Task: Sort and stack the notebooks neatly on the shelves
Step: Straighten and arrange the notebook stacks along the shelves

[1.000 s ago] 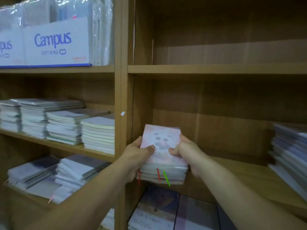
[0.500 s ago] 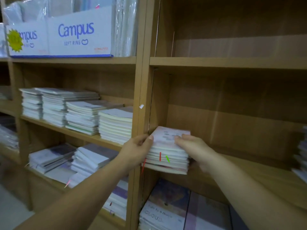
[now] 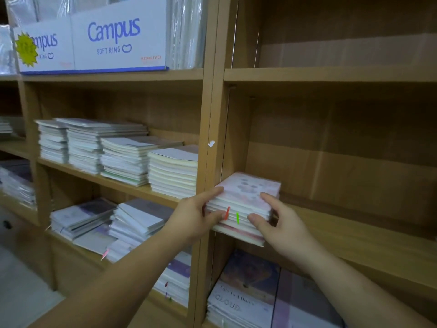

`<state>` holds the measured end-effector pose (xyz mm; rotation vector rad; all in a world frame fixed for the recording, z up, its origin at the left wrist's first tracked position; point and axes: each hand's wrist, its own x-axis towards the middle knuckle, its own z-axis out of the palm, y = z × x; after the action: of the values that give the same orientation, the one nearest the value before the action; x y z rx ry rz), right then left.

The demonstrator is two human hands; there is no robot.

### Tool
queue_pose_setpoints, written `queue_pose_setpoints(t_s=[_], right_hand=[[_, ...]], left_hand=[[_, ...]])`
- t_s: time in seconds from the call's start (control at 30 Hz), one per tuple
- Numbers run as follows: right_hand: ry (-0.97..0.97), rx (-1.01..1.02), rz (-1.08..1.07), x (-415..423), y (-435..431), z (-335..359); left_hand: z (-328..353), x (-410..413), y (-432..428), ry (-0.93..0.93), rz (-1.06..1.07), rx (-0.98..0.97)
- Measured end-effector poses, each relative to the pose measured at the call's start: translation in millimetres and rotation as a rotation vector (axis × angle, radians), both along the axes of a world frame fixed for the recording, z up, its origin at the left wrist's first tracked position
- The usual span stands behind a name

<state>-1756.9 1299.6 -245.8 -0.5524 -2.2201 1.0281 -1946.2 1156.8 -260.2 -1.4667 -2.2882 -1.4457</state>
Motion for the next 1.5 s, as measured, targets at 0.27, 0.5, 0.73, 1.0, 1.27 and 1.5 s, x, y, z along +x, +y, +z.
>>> queue_pose_setpoints(t_s=[0.27,0.5,0.73,1.0,1.27,1.5], right_hand=[[-0.107,0.035,0.022,-2,3,-12],[-0.03,0.073,-0.025,-13,16,-17],[-0.012,0.063,-0.019,-23,37,-18],[0.0,0.09,-0.063,-24,45,-20],[0.104,-0.049,-0.02,-12,36,-15],[0.169,-0.079,-0.045,-11,40,-18]], left_hand=[[-27,4,-12,-0.253,-0.124,0.165],[-23,-2,0,-0.134,-0.006,0.109],[-30,-24,14,-0.201,0.124,0.096],[-26,-23,24,-0.218,0.213,0.081],[-14,-15,18,-0.024,0.212,0.072],[7,-14,29,0.336,0.197,0.028]])
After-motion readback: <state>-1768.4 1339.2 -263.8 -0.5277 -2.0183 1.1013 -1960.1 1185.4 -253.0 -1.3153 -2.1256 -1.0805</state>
